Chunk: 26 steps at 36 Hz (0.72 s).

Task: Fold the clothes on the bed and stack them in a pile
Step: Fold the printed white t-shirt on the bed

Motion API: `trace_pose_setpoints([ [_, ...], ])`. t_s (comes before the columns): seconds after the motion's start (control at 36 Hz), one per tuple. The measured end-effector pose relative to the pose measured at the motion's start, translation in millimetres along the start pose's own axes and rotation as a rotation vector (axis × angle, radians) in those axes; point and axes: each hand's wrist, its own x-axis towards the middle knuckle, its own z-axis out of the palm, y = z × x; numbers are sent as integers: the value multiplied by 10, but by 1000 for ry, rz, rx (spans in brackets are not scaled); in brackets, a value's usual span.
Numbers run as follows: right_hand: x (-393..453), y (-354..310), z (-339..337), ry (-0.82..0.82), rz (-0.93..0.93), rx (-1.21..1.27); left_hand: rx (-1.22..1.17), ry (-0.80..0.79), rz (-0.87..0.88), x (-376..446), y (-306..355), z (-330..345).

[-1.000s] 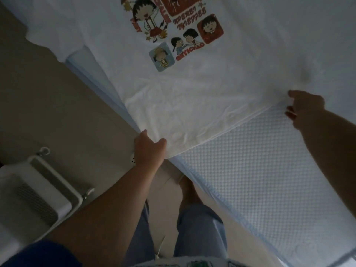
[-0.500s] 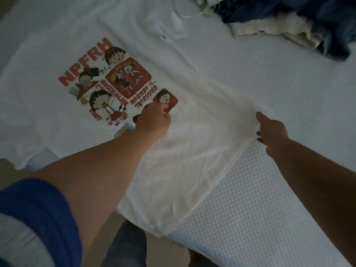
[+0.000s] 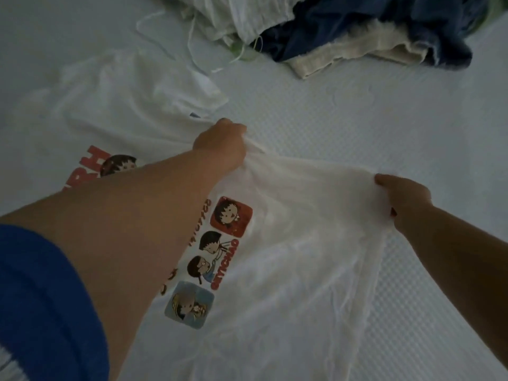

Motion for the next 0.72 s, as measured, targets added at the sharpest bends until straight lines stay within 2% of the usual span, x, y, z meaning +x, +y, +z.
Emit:
trace_pose_setpoints([
  [0.08,31,-22,-44,-46,7,91,135,-28,-3,92,1,-76],
  [0.17,34,-78,-166,-135,63,206,135,-4,38,150,9,-207],
  [0.28,73,-195,-326,-195,-17,261,-189,188,-20,218,-48,-442],
  [0.33,129,-215,-343,-190,-100,222,-264,288,-52,263,-47,-502],
  [0.42,256,-205,-253,-141,-180,68,-251,326,-65,358,-16,-409],
  [0.53,412,-157,-86,10,-261,-193,-313,283,-92,449,104,-91],
  [0.64,346,-123,40,162,-326,-275,-266,259,26,260,165,176],
  [0.72,134,-90,66,185,-454,-363,-266,268,74,-25,105,206],
])
